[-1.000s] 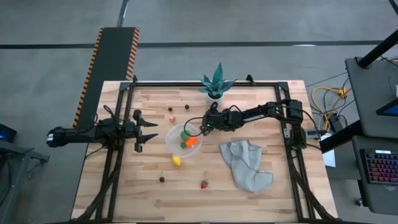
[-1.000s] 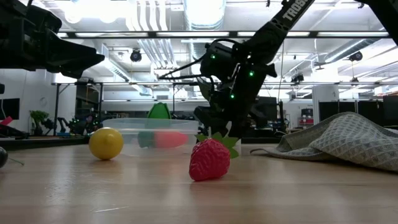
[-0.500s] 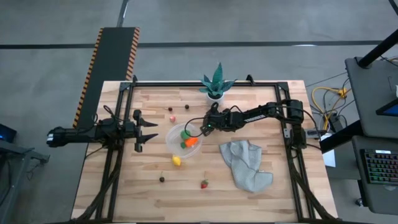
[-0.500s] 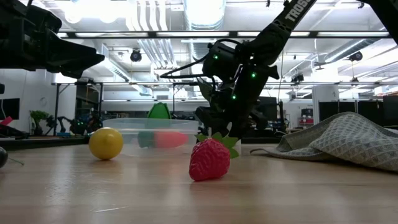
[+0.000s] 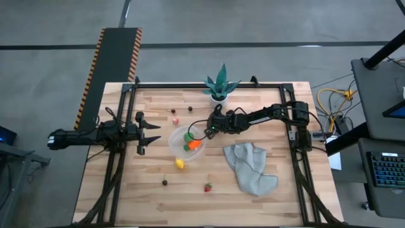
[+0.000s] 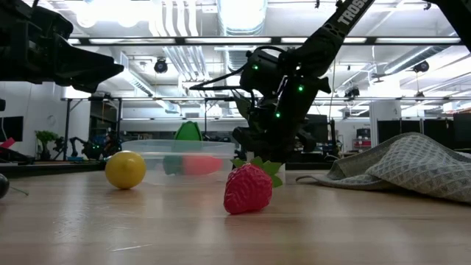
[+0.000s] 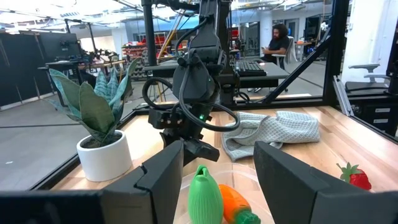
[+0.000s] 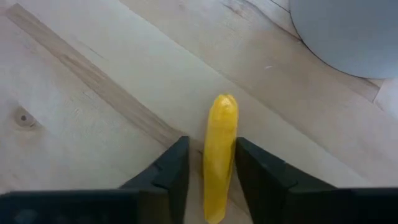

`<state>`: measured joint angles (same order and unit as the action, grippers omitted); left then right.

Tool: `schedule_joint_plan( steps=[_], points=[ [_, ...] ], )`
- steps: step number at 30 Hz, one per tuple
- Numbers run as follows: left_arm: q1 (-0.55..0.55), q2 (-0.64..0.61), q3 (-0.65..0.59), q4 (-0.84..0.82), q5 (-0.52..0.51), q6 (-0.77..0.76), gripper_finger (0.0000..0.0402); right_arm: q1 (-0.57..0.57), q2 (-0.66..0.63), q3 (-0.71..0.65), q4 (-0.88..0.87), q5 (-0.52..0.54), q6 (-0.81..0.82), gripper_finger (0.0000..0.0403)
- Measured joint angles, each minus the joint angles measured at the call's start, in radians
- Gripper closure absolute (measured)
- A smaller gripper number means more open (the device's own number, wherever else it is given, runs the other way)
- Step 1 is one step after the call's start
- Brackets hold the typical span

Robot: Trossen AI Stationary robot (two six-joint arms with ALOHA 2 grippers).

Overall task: Pick and placing Produce into tupperware
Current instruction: Put the yellow corn into the transparent bin

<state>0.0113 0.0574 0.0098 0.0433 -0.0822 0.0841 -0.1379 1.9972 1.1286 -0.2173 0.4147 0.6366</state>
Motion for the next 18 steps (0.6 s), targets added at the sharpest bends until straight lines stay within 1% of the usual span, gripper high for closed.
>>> schedule_joint_plan(
  steps=[7, 10, 18],
  points=[
    [0.0, 0.0, 0.0, 0.0, 0.0, 0.0, 0.0219, 0.0, 0.0, 0.0, -0.008, -0.003, -0.048, 0.0381],
    [0.0, 0.0, 0.0, 0.0, 0.0, 0.0, 0.0219, 0.0, 0.0, 0.0, -0.01, -0.003, -0.065, 0.0389],
    [0.0, 0.0, 0.0, 0.0, 0.0, 0.0, 0.0219, 0.0, -0.021, 0.007, -0.033, -0.013, -0.122, 0.0392]
  ],
)
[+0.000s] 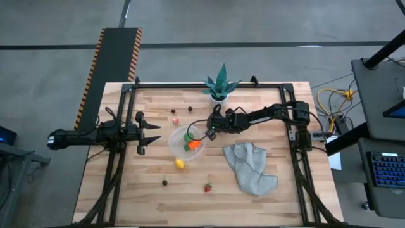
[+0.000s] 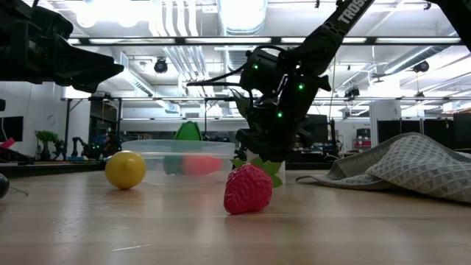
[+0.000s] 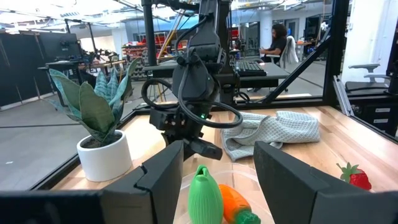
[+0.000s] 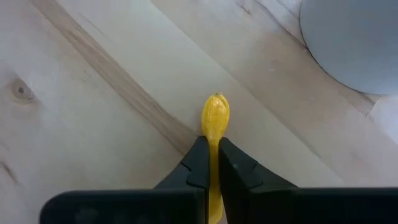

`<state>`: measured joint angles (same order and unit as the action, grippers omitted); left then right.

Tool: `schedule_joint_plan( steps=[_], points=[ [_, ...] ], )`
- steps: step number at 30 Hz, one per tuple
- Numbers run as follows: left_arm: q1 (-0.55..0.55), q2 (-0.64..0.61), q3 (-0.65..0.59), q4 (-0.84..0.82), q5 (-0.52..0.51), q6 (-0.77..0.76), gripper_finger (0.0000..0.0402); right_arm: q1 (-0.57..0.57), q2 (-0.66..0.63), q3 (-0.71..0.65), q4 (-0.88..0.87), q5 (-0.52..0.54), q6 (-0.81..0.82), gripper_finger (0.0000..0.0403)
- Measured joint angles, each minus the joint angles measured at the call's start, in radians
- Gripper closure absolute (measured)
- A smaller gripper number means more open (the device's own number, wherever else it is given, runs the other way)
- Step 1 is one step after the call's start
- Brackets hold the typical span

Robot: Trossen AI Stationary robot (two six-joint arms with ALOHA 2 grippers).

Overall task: Pick and placing Produce into tupperware
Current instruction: Put the yellow corn into the transparent bin

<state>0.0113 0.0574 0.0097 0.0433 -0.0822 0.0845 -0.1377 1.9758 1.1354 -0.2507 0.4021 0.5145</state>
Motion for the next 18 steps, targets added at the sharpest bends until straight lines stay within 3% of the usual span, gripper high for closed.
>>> schedule_joint_plan(
  steps=[18],
  points=[
    [0.0, -0.001, 0.0, 0.001, -0.001, 0.0, 0.0219, 0.092, -0.181, -0.001, -0.002, -0.026, -0.133, 0.0393]
  ],
)
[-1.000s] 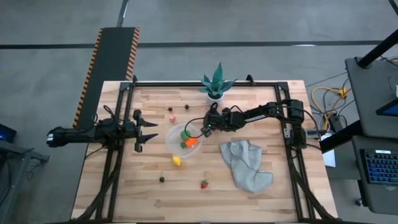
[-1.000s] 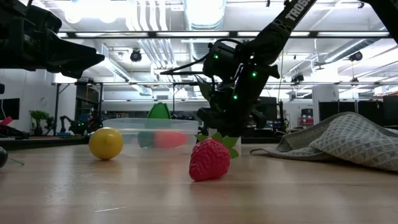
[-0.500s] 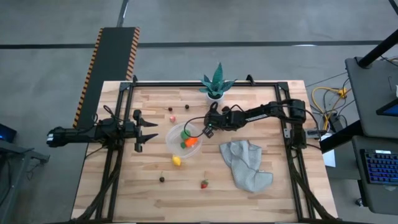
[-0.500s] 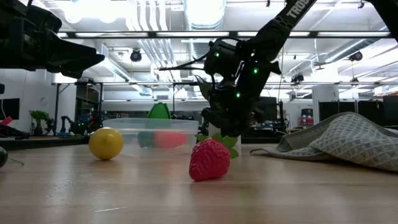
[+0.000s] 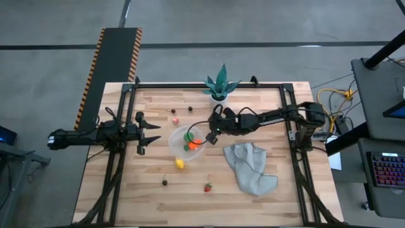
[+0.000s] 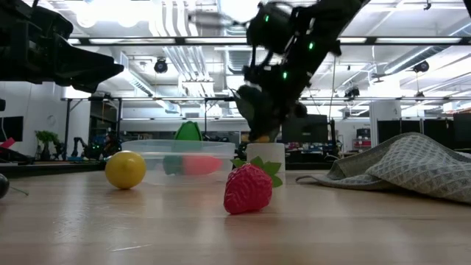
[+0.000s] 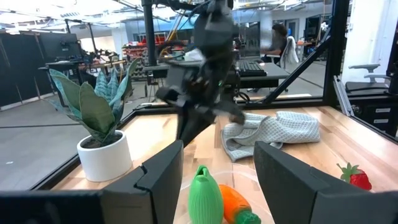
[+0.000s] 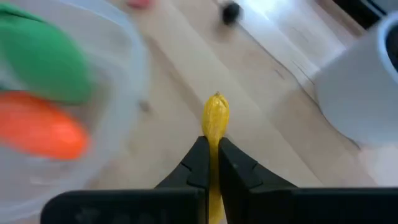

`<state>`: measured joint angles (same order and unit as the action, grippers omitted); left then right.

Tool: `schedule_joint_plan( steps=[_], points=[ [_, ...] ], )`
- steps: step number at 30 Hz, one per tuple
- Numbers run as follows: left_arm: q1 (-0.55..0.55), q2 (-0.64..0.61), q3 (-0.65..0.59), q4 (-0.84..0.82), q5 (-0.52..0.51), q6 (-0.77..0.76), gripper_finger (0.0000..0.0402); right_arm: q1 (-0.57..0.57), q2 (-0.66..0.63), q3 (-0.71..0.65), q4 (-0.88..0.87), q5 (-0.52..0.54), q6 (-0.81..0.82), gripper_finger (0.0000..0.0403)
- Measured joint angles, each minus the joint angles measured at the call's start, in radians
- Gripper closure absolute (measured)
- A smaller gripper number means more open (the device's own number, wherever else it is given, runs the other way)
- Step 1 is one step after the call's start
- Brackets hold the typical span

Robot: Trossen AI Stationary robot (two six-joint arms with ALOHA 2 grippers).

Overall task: Pick and placing Produce into tupperware
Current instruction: Put the yellow corn into the transparent bin

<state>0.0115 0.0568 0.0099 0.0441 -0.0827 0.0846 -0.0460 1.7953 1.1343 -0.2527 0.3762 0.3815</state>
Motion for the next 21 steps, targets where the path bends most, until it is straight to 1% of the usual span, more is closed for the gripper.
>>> schedule_joint_plan(
  steps=[3, 7, 9, 13, 17, 21],
  points=[
    [0.0, 0.0, 0.0, 0.0, 0.0, 0.0, 0.0219, 0.026, -0.048, 0.015, 0.005, -0.036, -0.045, 0.0393],
    [0.0, 0.0, 0.0, 0.0, 0.0, 0.0, 0.0219, 0.067, -0.088, 0.045, 0.01, -0.054, -0.119, 0.0393],
    [0.0, 0.0, 0.0, 0.0, 0.0, 0.0, 0.0219, 0.085, -0.09, 0.059, 0.043, -0.094, -0.163, 0.0393],
    [0.0, 0.0, 0.0, -0.001, 0.0, 0.0, 0.0219, 0.106, -0.068, 0.068, 0.104, -0.208, -0.238, 0.0393],
    [0.0, 0.0, 0.0, 0.001, 0.0, 0.0, 0.0219, 0.116, -0.04, 0.068, 0.117, -0.237, -0.296, 0.0393],
    [0.0, 0.0, 0.0, 0.001, 0.0, 0.0, 0.0219, 0.118, 0.0, 0.069, 0.13, -0.292, -0.342, 0.0393]
  ],
)
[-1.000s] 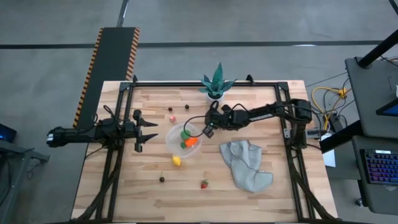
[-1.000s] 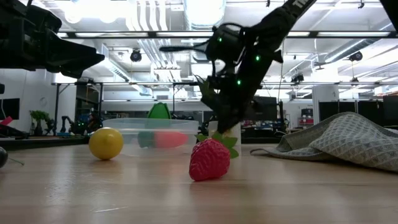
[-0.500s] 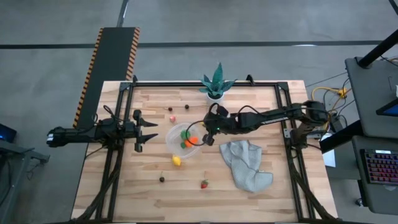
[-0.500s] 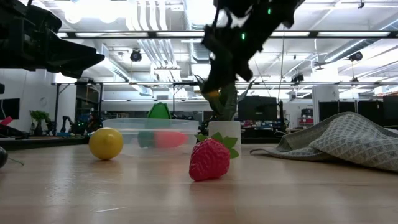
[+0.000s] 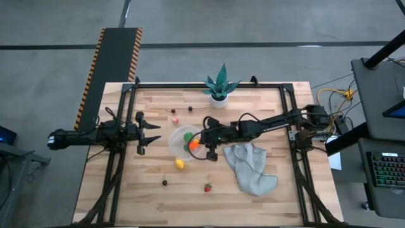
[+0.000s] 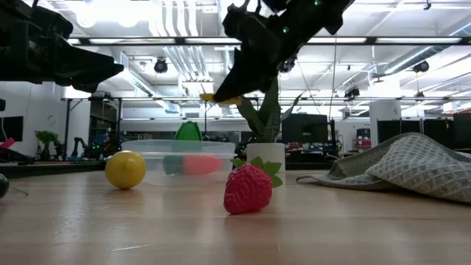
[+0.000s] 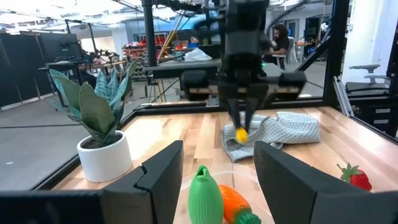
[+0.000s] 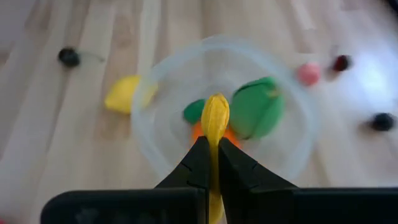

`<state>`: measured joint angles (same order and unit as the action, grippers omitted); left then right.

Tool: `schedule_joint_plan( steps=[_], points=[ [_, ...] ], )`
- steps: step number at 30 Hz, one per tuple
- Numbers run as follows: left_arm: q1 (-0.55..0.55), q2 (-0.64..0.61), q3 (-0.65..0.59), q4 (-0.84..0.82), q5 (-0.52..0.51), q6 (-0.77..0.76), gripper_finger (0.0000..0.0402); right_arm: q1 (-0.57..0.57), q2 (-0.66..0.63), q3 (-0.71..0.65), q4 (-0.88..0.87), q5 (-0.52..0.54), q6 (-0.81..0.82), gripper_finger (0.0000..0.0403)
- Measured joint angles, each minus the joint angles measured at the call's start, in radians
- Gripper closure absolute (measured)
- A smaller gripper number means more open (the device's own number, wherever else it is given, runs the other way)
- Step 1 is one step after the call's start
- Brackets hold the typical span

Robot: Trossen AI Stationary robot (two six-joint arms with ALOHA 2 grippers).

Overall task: Pick and placing Produce into tupperware
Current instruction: Put the yellow corn into the transparent bin

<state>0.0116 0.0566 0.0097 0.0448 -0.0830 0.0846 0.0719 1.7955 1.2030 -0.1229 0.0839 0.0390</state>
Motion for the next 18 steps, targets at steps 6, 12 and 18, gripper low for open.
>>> schedule_joint_plan(
  steps=[6, 12, 18],
  points=[
    [0.0, 0.0, 0.0, 0.0, 0.0, 0.0, 0.0219, 0.0, 0.053, 0.02, 0.009, -0.04, -0.075, 0.0393],
    [0.0, 0.0, 0.0, 0.0, 0.0, 0.0, 0.0219, 0.0, 0.072, 0.031, 0.008, -0.065, -0.159, 0.0393],
    [0.0, 0.001, 0.0, 0.0, 0.0, 0.0, 0.0219, 0.0, 0.072, 0.031, 0.008, -0.065, -0.266, 0.0393]
  ],
)
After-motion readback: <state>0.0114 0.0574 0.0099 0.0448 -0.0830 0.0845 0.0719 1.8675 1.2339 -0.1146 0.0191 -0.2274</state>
